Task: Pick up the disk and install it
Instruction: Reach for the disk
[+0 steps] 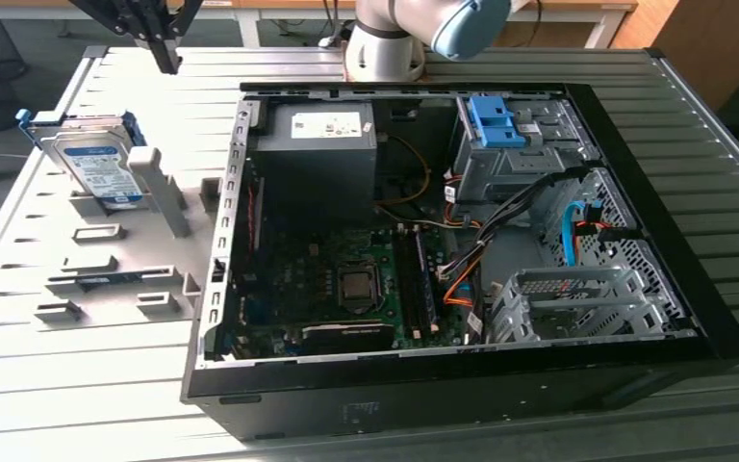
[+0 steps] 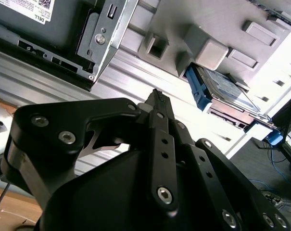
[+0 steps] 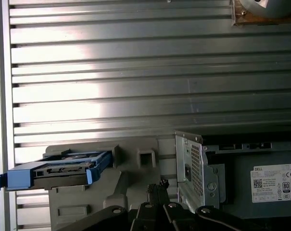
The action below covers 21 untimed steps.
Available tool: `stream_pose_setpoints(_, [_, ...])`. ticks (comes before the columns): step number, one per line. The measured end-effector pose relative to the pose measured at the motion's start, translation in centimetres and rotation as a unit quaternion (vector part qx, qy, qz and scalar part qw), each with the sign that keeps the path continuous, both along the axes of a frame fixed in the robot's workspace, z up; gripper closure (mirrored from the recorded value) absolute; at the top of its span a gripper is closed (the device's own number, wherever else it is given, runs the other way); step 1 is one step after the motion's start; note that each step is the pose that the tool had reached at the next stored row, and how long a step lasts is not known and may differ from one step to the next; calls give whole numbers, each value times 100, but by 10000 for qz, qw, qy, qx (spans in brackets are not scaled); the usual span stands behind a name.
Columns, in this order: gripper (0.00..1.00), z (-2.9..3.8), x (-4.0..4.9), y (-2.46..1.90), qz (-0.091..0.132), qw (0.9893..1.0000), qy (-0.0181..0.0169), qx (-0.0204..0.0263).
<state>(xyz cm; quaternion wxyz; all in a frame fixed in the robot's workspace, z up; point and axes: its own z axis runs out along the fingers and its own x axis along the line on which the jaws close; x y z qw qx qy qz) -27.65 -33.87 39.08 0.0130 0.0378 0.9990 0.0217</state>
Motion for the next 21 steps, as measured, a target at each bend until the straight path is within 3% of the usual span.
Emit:
stream_pose_setpoints(10, [89,0,-38,2,-1,10000,0,0])
stream_pose_setpoints(21, [89,-1,-167,23,0,10000,-1,0])
